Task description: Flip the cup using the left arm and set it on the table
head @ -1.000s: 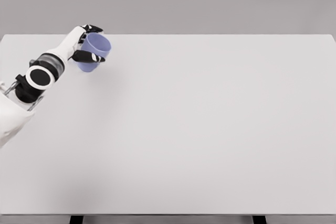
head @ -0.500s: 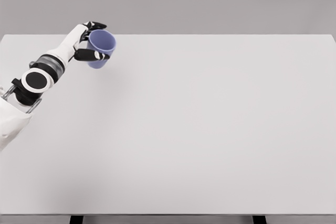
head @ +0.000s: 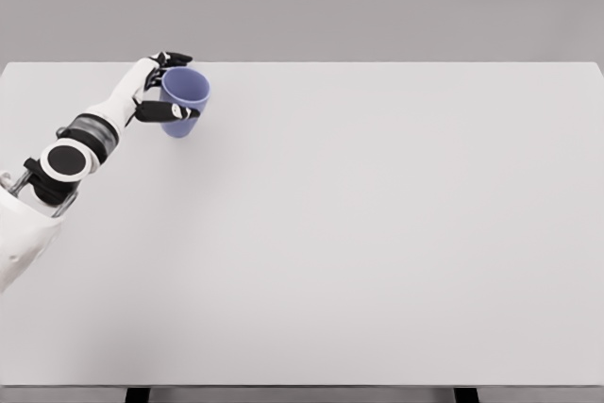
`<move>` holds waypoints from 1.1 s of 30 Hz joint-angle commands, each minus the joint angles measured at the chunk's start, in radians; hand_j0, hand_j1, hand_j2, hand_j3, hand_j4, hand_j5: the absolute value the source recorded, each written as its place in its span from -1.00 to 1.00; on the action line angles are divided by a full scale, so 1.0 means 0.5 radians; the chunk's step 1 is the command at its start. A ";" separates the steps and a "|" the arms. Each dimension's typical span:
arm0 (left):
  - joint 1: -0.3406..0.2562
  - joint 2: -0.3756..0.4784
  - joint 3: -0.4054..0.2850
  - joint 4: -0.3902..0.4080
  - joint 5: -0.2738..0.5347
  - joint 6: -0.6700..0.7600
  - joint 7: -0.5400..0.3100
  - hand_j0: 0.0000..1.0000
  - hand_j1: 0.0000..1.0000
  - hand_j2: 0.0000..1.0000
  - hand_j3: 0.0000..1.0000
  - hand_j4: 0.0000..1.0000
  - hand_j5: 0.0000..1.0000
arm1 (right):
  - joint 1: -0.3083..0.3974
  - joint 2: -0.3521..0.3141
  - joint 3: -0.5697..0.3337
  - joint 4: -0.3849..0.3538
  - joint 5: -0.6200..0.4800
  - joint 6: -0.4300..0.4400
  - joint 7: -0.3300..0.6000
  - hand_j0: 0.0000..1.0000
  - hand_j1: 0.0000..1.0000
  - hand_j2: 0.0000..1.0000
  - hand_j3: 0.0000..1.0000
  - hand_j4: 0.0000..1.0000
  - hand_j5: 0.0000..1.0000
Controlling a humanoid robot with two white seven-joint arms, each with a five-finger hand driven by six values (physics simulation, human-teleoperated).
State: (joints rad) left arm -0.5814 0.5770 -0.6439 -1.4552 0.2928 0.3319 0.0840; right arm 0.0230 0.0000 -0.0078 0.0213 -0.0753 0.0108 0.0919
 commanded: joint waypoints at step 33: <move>0.144 -0.086 0.217 -0.016 0.022 -0.047 -0.002 0.61 0.61 0.61 0.61 0.61 0.61 | 0.000 0.000 0.000 0.000 0.000 0.000 0.000 1.00 1.00 1.00 1.00 1.00 1.00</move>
State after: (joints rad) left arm -0.5078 0.5369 -0.5393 -1.4621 0.3061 0.3094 0.0826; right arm 0.0230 0.0000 -0.0078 0.0213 -0.0753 0.0108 0.0919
